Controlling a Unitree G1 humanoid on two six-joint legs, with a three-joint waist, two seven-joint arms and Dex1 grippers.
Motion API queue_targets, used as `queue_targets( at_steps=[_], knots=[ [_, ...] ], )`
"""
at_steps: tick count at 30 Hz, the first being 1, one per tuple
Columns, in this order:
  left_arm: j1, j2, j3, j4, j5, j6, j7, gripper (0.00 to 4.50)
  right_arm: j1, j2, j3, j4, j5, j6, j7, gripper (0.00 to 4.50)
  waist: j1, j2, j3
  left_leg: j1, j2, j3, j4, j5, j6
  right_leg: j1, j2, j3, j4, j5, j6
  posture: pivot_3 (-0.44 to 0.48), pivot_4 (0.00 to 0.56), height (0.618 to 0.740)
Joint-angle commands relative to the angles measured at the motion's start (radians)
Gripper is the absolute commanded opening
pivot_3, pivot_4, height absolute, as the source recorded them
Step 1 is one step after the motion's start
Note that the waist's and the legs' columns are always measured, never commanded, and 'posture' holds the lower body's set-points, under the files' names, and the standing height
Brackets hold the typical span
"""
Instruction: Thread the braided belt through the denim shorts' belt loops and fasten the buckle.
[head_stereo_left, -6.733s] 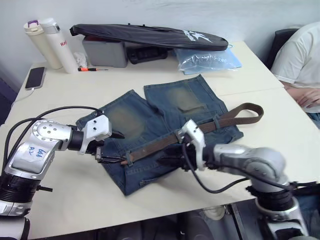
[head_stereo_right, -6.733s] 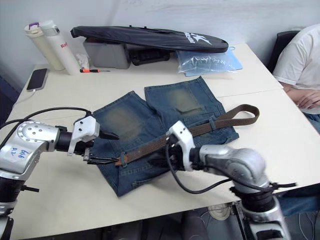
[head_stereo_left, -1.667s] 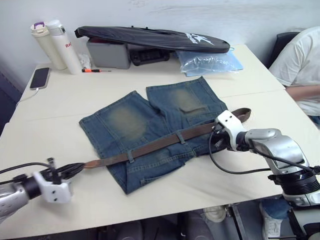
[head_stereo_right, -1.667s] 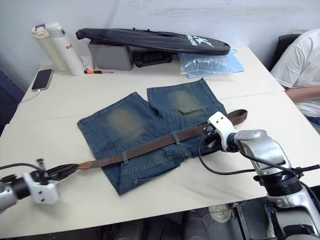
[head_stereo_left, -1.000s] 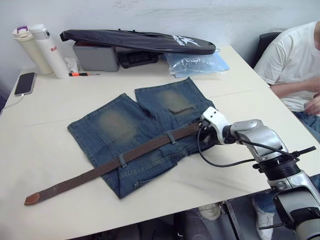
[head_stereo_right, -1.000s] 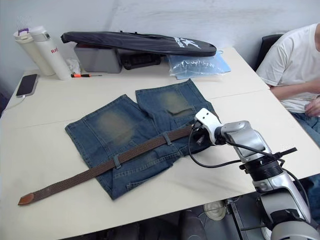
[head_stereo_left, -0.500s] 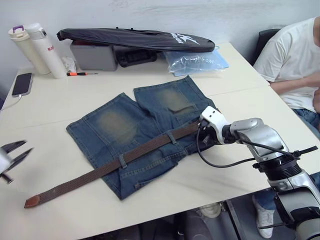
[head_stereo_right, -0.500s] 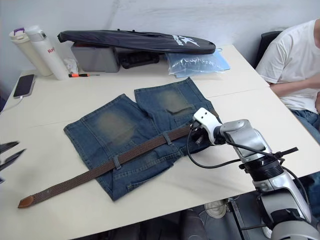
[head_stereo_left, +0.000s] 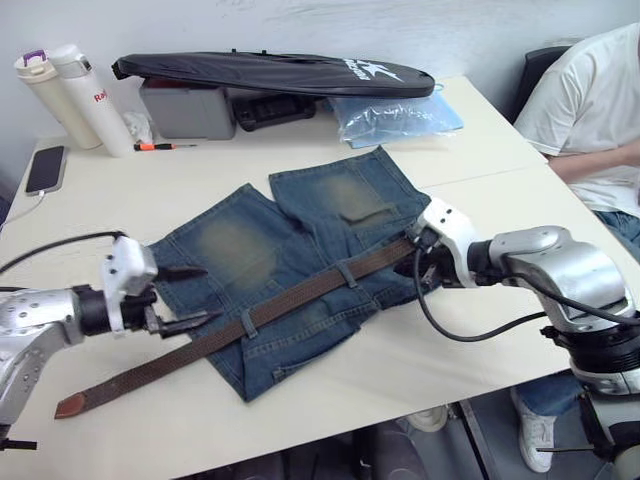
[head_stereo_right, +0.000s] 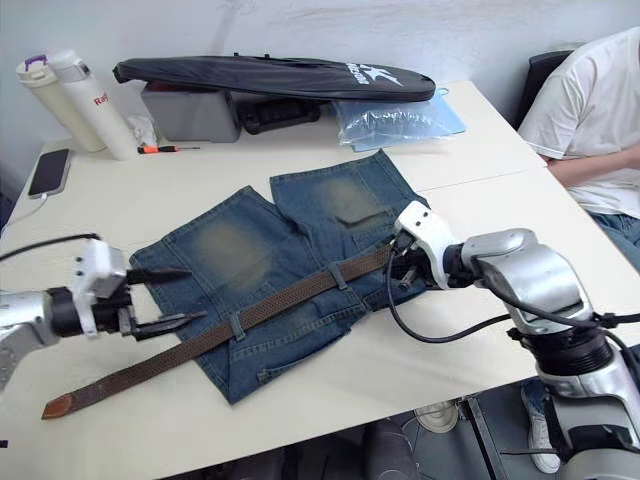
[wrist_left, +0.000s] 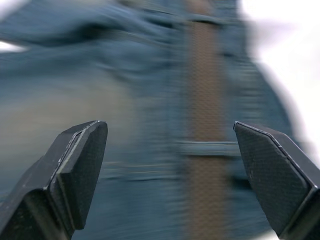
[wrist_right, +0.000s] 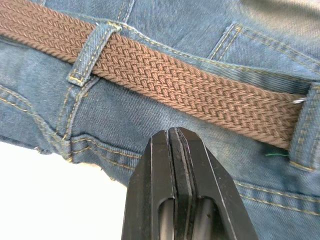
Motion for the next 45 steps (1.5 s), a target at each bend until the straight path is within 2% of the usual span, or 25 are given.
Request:
queue_targets(
  at_steps=[1,5,9,13,16,18,19,21,23,27,34,45],
  knots=[
    [-0.041,0.023,-0.053,0.009,0.105,-0.017,-0.059,4.44,-0.007,-0.017,-0.03,-0.045,0.025,0.018,-0.015,0.0,0.0,0.0,0.0,0.0,0.0,0.0,0.0,0.0,0.0,0.0,0.0,0.0,-0.001,0.0,0.0,0.0,0.15,0.74],
    [-0.061,0.024,-0.157,0.107,0.345,-0.184,-0.097,4.44,0.012,-0.021,-0.037,-0.058,0.036,0.026,-0.039,0.0,0.001,0.001,0.0,0.0,0.0,0.0,0.001,0.001,-0.001,0.0,0.0,0.0,-0.002,0.0,-0.002,0.0,0.15,0.74],
    [-0.108,-0.059,-0.221,0.243,0.519,-0.358,-0.044,4.44,0.016,-0.018,-0.038,-0.058,0.043,0.024,-0.057,0.0,0.001,0.001,0.0,0.0,0.0,0.0,0.001,0.001,-0.001,-0.001,0.0,0.0,-0.003,0.001,-0.002,0.0,0.15,0.74],
    [-0.126,-0.131,-0.231,0.265,0.548,-0.362,-0.029,4.44,0.016,-0.015,-0.039,-0.053,0.046,0.013,-0.069,0.0,0.008,0.002,-0.001,-0.001,0.0,0.0,0.001,0.001,-0.001,0.0,0.0,0.0,0.0,0.002,-0.001,0.0,0.15,0.74],
    [-0.105,-0.142,-0.223,0.235,0.522,-0.338,-0.058,3.8,0.015,-0.016,-0.035,-0.047,0.045,0.008,-0.073,0.0,0.014,0.003,-0.002,-0.001,-0.001,0.0,0.004,0.0,0.0,0.0,-0.001,0.001,0.0,0.003,0.0,0.0,0.15,0.74],
    [-0.077,-0.133,-0.204,0.218,0.5,-0.328,-0.079,3.03,0.012,-0.018,-0.029,-0.044,0.043,0.01,-0.075,0.0,0.024,0.003,-0.001,-0.002,-0.001,0.0,0.007,0.0,0.001,0.0,-0.001,0.001,-0.001,0.003,0.0,0.0,0.15,0.74],
    [-0.066,-0.128,-0.19,0.211,0.493,-0.324,-0.086,2.85,0.01,-0.02,-0.026,-0.041,0.043,0.012,-0.075,0.0,0.025,0.003,-0.001,-0.002,-0.001,0.0,0.008,-0.001,0.001,0.0,-0.001,0.001,-0.002,0.003,-0.001,0.0,0.15,0.74],
    [-0.048,-0.12,-0.162,0.198,0.473,-0.309,-0.096,2.06,0.006,-0.02,-0.021,-0.034,0.043,0.018,-0.077,0.0,0.025,0.003,-0.001,-0.002,-0.001,0.0,0.008,-0.001,0.002,0.0,-0.001,0.001,-0.002,0.003,-0.001,0.0,0.15,0.74],
    [-0.039,-0.115,-0.143,0.191,0.461,-0.298,-0.102,1.46,0.005,-0.02,-0.018,-0.03,0.043,0.023,-0.08,0.0,0.024,0.003,-0.001,-0.002,-0.001,0.0,0.008,-0.001,0.002,0.0,-0.001,0.002,-0.002,0.003,-0.001,0.0,0.15,0.74],
    [-0.028,-0.127,-0.069,0.186,0.416,-0.267,-0.096,0.03,0.021,-0.028,0.041,0.018,0.005,-0.01,-0.086,0.0,0.023,0.003,-0.001,-0.002,-0.001,0.0,0.007,-0.001,0.002,-0.001,-0.001,0.001,-0.001,0.003,-0.001,0.0,0.15,0.74],
    [0.018,-0.123,0.021,0.176,0.377,-0.229,-0.109,0.03,0.045,0.007,0.084,0.109,-0.012,-0.067,-0.092,0.0,0.022,0.003,-0.001,-0.002,-0.001,0.0,0.007,-0.001,0.002,-0.001,-0.001,0.001,0.0,0.003,-0.001,0.0,0.15,0.74],
    [0.229,-0.088,0.212,0.189,0.385,-0.229,-0.149,0.03,0.066,0.008,0.11,0.168,-0.039,-0.124,-0.089,0.0,0.021,0.002,-0.002,-0.001,0.0,0.001,0.008,-0.002,0.002,-0.001,-0.001,0.001,-0.002,0.003,-0.001,0.0,0.15,0.74]
  ],
)
